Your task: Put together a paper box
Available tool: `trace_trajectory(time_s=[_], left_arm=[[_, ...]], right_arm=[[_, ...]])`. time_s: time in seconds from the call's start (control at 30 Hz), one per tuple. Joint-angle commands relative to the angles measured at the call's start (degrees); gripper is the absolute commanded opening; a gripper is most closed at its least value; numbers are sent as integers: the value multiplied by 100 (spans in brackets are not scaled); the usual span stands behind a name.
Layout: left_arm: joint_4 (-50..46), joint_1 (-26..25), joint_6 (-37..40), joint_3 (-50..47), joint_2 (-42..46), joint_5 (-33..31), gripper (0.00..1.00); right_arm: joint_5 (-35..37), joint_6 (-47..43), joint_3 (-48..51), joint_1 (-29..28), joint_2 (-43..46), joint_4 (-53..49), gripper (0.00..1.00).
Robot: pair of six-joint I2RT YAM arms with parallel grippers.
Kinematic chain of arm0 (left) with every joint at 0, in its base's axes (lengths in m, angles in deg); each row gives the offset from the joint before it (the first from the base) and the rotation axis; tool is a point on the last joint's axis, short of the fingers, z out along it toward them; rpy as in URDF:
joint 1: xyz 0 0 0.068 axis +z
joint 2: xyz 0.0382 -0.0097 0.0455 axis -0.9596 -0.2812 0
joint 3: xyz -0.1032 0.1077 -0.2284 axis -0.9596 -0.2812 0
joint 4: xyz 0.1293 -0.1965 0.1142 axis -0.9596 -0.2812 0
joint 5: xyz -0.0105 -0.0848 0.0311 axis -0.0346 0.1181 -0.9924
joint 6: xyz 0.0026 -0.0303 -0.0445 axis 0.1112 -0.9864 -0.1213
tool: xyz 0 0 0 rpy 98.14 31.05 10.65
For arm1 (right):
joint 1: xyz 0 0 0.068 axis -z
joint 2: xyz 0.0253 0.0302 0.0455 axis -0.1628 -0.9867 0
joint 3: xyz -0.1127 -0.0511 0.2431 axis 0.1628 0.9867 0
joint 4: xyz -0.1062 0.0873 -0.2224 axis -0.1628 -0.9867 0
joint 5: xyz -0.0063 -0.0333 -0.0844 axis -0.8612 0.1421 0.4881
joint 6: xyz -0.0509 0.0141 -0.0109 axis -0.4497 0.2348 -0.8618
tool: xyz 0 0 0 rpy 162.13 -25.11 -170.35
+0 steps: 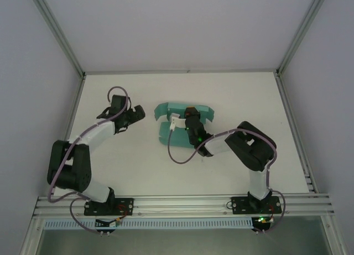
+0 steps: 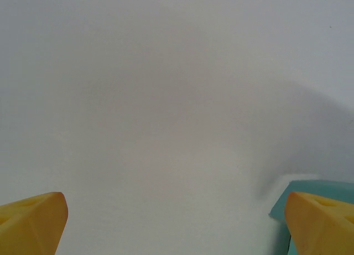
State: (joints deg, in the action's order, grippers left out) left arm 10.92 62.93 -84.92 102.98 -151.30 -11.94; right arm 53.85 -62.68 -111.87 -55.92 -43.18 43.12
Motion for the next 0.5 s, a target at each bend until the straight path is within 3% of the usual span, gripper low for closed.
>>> trace_trajectory(time_s=[0.0,0.2,0.47], left_arm=[[489,12,300,295,-397,562,99],[513,-144,594,723,-1087,1315,74],[1031,-475,911,655,-1205,1999,66]], right_arm=[[-73,328,80,-33,-219,68,0],[-179,709,-32,13,-186,-290,0],[-224,979,-153,32,-98,-831,0]])
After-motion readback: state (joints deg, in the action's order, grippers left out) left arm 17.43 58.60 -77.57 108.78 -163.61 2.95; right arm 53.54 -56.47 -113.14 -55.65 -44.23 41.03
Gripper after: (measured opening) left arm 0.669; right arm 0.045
